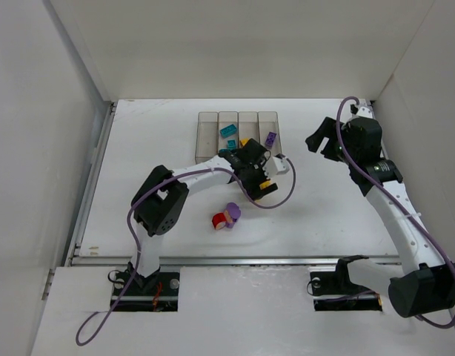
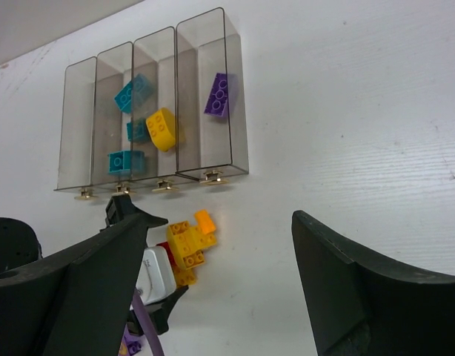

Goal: Sort the legos into containers by color

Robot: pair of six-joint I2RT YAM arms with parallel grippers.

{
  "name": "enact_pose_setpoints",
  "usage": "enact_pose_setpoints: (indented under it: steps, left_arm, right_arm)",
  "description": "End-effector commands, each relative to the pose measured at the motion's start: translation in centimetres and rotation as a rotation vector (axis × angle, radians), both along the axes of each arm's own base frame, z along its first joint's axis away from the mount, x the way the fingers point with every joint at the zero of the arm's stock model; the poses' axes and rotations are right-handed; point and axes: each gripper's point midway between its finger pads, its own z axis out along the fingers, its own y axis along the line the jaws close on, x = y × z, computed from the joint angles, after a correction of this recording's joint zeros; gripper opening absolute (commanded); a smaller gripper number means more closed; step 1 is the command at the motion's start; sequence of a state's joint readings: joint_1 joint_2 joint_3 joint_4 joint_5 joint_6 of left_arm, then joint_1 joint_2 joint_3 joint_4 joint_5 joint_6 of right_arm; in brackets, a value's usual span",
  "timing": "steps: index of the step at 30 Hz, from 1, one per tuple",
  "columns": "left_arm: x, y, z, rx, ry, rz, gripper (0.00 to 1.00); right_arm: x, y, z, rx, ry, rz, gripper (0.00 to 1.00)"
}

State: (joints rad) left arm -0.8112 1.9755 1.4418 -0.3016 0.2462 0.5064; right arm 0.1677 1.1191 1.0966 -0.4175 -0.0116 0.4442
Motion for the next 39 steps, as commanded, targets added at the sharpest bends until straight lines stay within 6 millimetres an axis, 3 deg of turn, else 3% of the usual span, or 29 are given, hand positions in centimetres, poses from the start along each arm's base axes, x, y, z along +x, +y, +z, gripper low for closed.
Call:
enact_pose_setpoints:
  steps: [1, 4, 5, 9, 12, 25, 30, 33, 35, 39]
  left_arm:
    - [0.1, -0.5, 0.1, -0.026, -0.006, -0.004, 0.89]
    - [0.0, -0.6, 0.1, -0.031, -0.001, -0.009, 0.71]
    - [0.0, -0.6, 0.1, -0.031, -0.001, -0.009, 0.61]
    - [-0.5, -0.8, 0.5, -0.044, 0.010, -0.034, 0.41]
    - [-0.8, -0.7, 0.2, -0.043, 0.022, -0.039, 0.36]
    - [-1.3, -0.8, 0.4, -0.051, 0.046, -0.054, 0.00]
    - [-1.7, -0.3, 1.4, -0.056, 0.032, -0.063, 0.00]
    - [-2.1, -0.2, 3.2, -0.091, 0.009, -0.071, 0.00]
    - [-2.0, -0.2, 4.8, -0.122, -0.023, -0.072, 0.00]
    - [-2.2, 0.0, 5.9, -0.146, -0.055, -0.080, 0.00]
  right_arm:
    - [0.1, 0.1, 0.8, 0.009, -0.036, 0.006, 0.84]
    - [0.0, 0.2, 0.8, 0.012, -0.035, 0.014, 0.84]
    - [0.0, 0.2, 0.8, 0.012, -0.035, 0.014, 0.84]
    - [-0.1, 0.4, 0.4, 0.015, -0.025, 0.024, 0.84]
    - [-0.1, 0.6, 0.2, 0.027, -0.023, 0.029, 0.84]
    - [-0.3, 0.9, -0.6, 0.032, -0.003, 0.045, 0.84]
    - [-0.8, 1.7, -2.5, 0.037, 0.043, 0.102, 0.85]
    - [-1.4, 3.4, -4.6, 0.058, 0.104, 0.205, 0.89]
    - [-2.4, 4.9, -5.2, 0.098, 0.112, 0.305, 0.94]
    - [-3.0, 6.6, -5.4, 0.142, 0.103, 0.410, 0.98]
